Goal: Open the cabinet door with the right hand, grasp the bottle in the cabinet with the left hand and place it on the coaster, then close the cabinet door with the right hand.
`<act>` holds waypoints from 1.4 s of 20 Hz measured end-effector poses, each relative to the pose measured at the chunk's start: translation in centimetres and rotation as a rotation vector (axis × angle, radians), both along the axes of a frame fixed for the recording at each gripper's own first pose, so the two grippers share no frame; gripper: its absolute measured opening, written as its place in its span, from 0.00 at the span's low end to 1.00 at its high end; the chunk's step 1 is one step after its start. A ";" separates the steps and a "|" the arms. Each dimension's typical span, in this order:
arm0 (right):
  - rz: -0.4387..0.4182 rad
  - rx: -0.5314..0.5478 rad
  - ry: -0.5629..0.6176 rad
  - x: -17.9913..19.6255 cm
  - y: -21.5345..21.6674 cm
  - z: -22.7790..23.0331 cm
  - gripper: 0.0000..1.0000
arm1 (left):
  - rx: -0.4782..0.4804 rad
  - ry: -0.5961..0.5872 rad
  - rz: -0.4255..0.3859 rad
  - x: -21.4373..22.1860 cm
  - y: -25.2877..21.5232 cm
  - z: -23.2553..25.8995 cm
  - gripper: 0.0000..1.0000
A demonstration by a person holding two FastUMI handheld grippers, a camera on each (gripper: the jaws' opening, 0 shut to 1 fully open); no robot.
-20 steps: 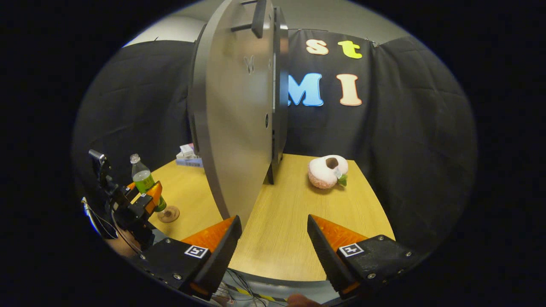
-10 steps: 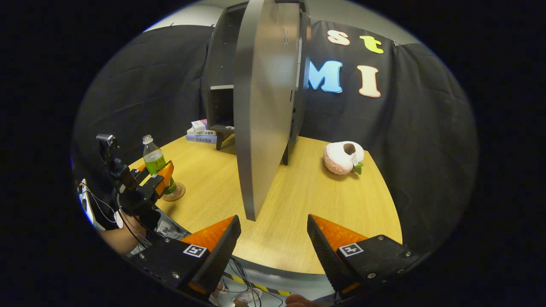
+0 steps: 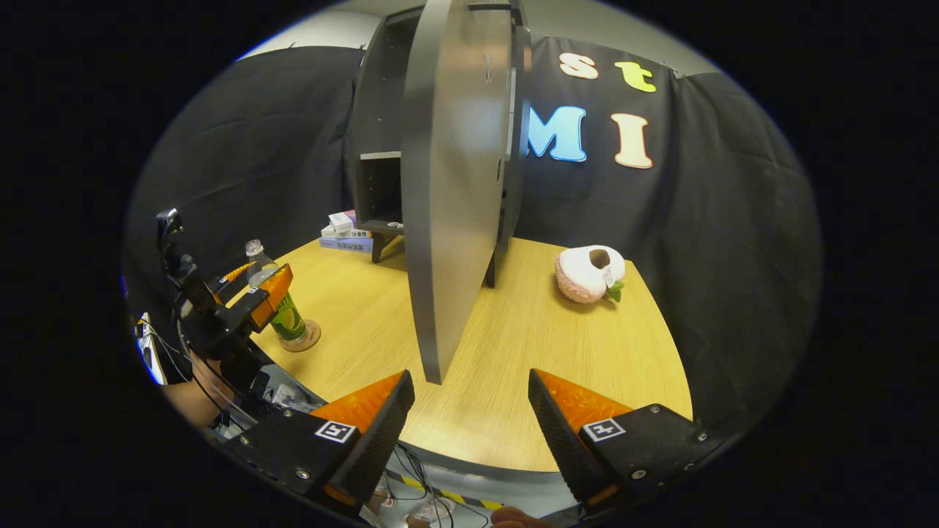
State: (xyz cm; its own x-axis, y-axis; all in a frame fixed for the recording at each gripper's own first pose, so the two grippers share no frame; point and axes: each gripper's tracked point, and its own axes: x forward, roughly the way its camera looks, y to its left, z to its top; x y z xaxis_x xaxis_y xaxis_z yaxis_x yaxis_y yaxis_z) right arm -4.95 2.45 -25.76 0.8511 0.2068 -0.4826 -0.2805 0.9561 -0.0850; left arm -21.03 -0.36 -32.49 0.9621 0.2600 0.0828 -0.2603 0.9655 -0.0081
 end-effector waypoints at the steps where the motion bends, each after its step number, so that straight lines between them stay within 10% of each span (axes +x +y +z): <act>1: -0.005 0.008 -0.001 0.1 -0.2 0.2 0.96 | 0.007 -0.011 0.003 -0.1 0.2 1.3 0.88; 12: -0.103 0.109 -0.126 3.2 -3.9 7.3 0.96 | 0.026 -0.033 -0.108 2.1 -2.5 18.6 0.88; 20: -0.200 0.242 -0.338 8.6 -8.5 21.8 0.95 | -0.103 0.026 -0.169 2.7 -6.2 31.1 0.88; 28: -0.144 0.355 -0.471 8.8 -4.4 30.2 0.95 | -0.125 0.075 -0.230 3.4 -7.8 33.4 0.93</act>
